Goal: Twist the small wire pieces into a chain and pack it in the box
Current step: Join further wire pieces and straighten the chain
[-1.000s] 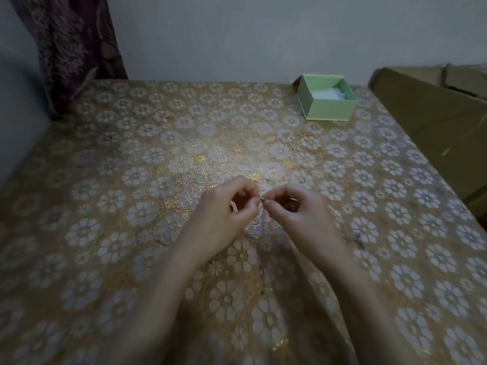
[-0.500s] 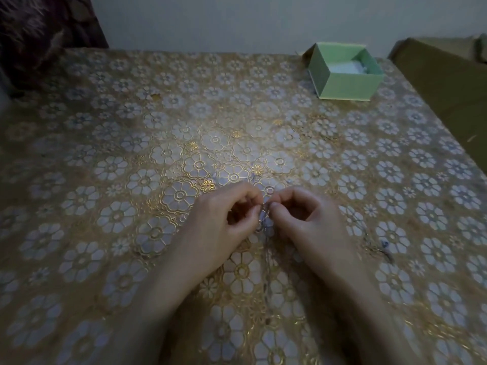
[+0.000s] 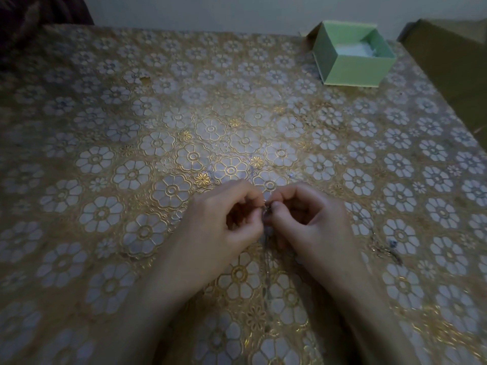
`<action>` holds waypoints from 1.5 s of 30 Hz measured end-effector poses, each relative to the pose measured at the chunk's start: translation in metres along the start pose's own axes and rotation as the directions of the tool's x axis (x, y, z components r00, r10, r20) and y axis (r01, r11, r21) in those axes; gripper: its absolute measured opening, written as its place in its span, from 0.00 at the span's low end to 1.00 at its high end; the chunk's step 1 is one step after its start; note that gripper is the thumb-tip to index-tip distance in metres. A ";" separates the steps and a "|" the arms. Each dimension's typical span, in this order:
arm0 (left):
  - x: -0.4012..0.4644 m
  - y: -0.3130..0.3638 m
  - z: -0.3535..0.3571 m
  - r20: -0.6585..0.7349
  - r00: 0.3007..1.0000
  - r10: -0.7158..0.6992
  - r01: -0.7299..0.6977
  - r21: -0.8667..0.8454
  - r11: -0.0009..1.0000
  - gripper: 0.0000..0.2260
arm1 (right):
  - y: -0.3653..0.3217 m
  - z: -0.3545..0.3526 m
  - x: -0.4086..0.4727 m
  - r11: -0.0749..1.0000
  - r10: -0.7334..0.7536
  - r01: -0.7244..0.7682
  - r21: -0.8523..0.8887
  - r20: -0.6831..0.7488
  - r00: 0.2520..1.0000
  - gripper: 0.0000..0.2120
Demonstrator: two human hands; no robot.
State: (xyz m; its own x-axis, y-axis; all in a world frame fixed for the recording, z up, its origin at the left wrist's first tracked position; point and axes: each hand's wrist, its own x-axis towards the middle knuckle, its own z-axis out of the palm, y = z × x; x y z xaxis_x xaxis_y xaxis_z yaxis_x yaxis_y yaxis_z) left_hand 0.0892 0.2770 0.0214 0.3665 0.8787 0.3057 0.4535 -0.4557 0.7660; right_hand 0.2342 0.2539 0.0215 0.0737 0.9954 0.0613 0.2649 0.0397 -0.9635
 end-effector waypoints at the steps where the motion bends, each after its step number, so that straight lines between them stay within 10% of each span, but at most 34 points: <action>1: 0.000 0.000 0.000 -0.003 1.000 -0.010 0.010 -0.012 1.000 0.06 | 0.000 0.000 0.000 1.000 0.004 -0.004 0.010 0.004 1.000 0.04; 33: 0.000 0.005 0.000 -0.061 0.997 0.036 -0.035 0.013 0.999 0.03 | -0.008 -0.006 -0.002 0.967 0.059 -0.083 0.241 0.108 0.992 0.08; 45: 0.000 0.010 0.004 -0.032 0.988 -0.149 0.142 -0.162 0.976 0.04 | -0.009 -0.010 -0.003 0.942 0.029 -0.071 0.327 0.131 0.991 0.05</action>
State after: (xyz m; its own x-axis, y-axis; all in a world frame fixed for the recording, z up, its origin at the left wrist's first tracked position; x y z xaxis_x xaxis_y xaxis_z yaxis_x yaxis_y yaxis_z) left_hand 0.0972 0.2714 0.0268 0.2691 0.9408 0.2061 0.3630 -0.2973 0.8831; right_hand 0.2412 0.2499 0.0321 -0.0453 0.9990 -0.0018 -0.0701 -0.0049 -0.9975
